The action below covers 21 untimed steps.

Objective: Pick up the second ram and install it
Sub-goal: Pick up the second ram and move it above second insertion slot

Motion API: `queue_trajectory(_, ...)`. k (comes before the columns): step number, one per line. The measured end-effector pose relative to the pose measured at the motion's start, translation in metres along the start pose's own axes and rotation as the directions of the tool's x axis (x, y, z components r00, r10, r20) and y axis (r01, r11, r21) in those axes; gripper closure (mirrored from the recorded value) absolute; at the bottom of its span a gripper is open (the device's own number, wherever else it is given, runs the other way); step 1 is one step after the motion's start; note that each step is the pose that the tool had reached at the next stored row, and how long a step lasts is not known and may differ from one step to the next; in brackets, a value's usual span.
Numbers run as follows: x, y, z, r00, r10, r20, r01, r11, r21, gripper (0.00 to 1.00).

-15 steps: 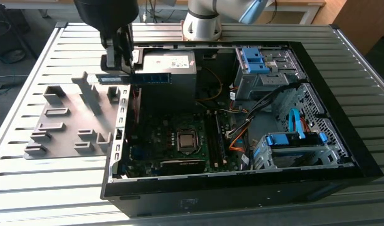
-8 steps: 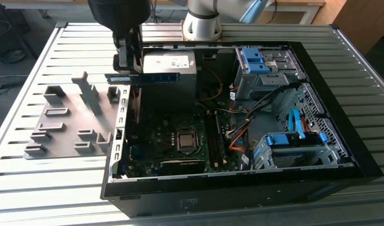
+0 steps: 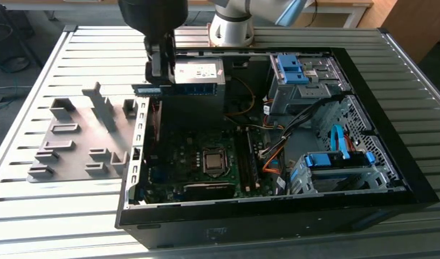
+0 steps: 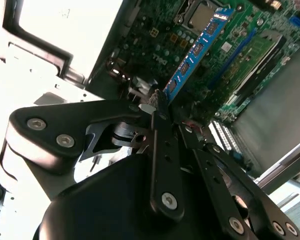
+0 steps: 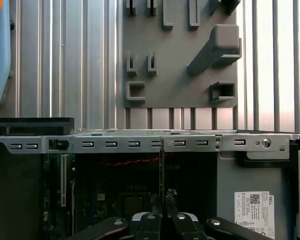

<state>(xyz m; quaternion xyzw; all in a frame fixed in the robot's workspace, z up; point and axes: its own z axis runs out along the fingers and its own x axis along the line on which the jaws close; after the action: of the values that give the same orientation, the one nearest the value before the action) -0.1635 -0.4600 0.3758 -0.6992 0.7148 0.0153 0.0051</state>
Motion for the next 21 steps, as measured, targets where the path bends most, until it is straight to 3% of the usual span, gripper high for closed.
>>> queue_trajectory(21,-0.0011,-0.0468,-0.0006,1.0,0.0,0.0,0.0,1.0,0.0,0.86)
